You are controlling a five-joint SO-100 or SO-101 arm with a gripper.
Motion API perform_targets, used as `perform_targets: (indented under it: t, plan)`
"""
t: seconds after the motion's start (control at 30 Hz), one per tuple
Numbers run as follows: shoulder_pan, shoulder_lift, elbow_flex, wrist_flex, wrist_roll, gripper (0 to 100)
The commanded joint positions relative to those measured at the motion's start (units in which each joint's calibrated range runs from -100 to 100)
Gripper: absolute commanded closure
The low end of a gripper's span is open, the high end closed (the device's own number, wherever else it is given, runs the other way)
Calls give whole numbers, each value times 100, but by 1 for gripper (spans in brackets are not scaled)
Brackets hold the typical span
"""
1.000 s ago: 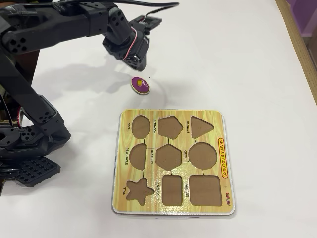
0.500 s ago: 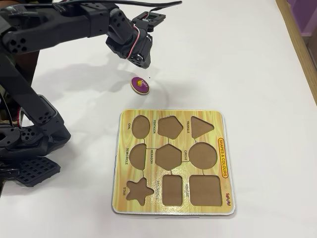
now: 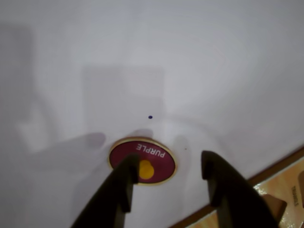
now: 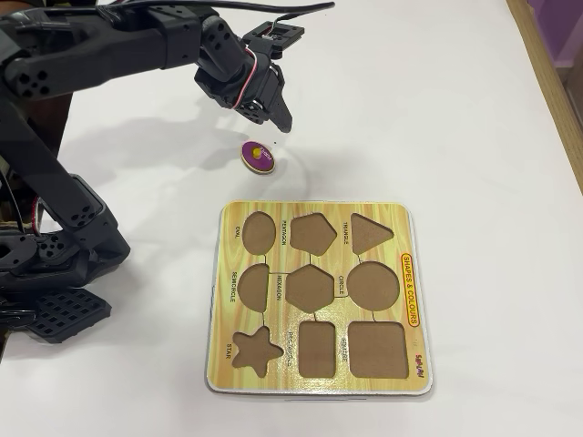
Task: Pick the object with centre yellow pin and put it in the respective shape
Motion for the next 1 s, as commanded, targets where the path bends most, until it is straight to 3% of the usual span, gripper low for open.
perform_targets:
  t: [0.0,0.97]
  plan:
    - [56,-242,-225,-17,18,85]
    - [-13,-158,45,-17,7,85]
